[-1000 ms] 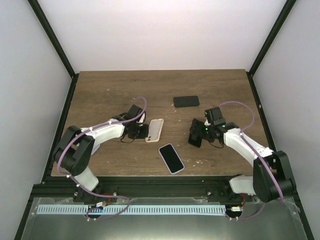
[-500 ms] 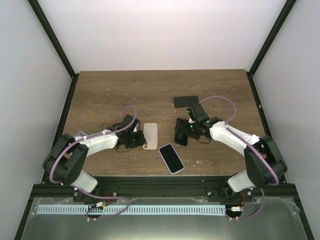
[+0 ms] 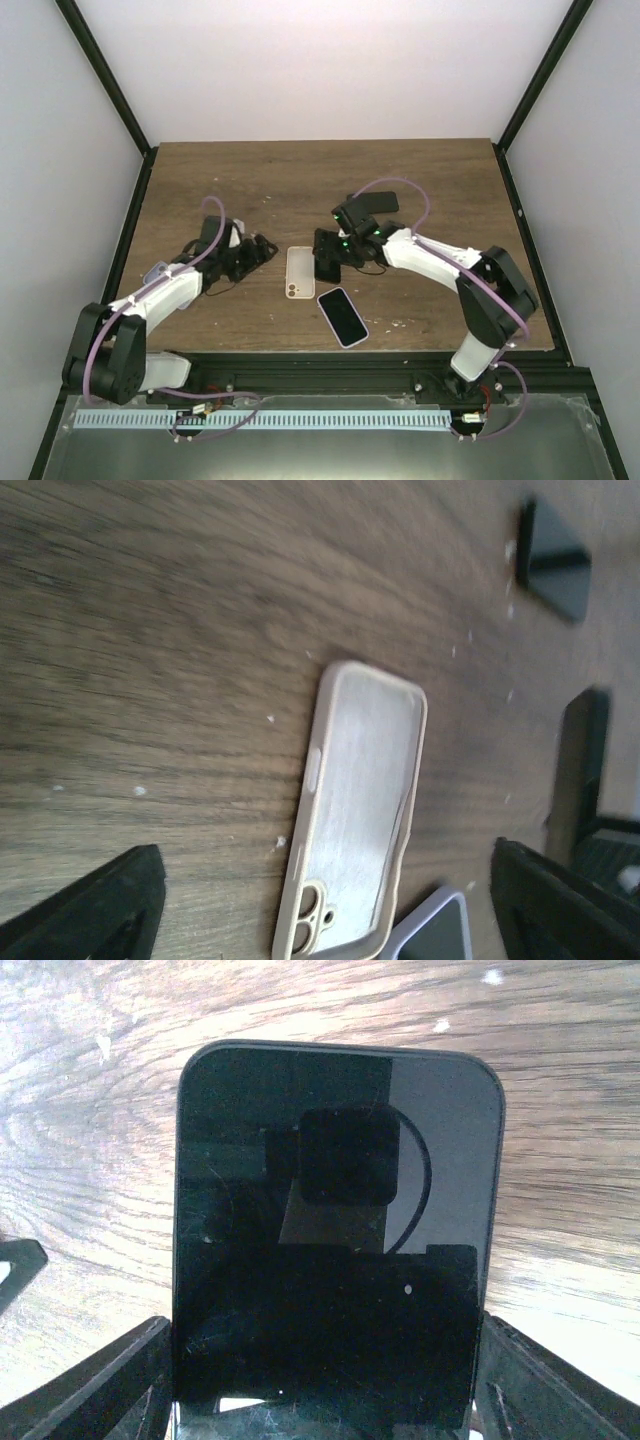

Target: Put the phone into the phone case

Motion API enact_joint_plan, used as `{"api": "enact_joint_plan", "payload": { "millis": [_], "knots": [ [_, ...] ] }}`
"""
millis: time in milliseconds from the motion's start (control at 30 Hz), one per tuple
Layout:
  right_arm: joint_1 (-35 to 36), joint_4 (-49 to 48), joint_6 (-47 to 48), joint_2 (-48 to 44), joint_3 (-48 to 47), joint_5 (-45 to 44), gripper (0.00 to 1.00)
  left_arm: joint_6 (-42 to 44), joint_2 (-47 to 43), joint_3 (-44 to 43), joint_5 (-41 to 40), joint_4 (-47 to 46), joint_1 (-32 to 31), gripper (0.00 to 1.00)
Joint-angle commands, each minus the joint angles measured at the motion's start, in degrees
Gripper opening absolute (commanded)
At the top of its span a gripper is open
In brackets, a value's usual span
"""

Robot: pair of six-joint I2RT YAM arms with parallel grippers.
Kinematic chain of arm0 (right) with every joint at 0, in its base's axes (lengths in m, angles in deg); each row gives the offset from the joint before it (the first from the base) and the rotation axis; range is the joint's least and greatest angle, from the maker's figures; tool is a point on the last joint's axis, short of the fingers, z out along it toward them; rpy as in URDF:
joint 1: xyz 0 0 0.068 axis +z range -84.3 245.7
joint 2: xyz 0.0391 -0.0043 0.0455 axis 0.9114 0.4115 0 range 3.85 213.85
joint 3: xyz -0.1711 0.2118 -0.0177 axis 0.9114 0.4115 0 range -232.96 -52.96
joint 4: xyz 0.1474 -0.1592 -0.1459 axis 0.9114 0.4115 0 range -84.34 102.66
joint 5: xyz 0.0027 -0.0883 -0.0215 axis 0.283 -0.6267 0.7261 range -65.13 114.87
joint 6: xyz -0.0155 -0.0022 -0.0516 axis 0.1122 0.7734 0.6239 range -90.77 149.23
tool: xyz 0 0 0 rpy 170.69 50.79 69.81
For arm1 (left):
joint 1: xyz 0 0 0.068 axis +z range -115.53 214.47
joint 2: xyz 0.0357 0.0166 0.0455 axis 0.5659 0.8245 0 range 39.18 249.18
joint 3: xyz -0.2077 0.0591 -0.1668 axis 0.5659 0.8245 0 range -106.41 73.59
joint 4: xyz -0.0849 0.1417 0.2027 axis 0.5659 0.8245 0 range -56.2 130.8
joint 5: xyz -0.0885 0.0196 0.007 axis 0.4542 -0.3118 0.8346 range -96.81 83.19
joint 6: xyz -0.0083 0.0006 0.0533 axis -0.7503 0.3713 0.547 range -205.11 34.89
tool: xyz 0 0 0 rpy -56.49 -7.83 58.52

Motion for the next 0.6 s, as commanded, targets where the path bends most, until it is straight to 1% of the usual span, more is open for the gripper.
{"api": "enact_joint_plan", "payload": {
  "millis": [0, 133, 233, 400, 567],
  "knots": [
    [3.1, -2.1, -1.3, 4.0, -6.1, -1.2, 0.6, 1.7, -3.4, 1.5, 0.8, 3.6, 5.1, 0.99],
    [5.0, -2.1, -1.7, 8.1, -10.0, -0.7, 0.6, 2.0, -6.0, 2.8, 1.1, 4.7, 9.7, 1.0],
    [6.4, -2.6, -1.9, 10.8, -12.3, -0.3, 0.6, 2.8, -6.9, 3.2, 1.9, 5.3, 11.7, 1.0],
    [8.0, -2.8, -2.3, 15.3, -15.4, 0.5, 0.6, 3.8, -6.6, 3.6, 3.8, 5.0, 12.3, 0.97],
    [8.4, -2.9, -3.1, 17.9, -17.4, 0.8, 0.6, 4.2, -5.2, 4.2, 5.8, 3.8, 12.3, 0.93]
  ]
}}
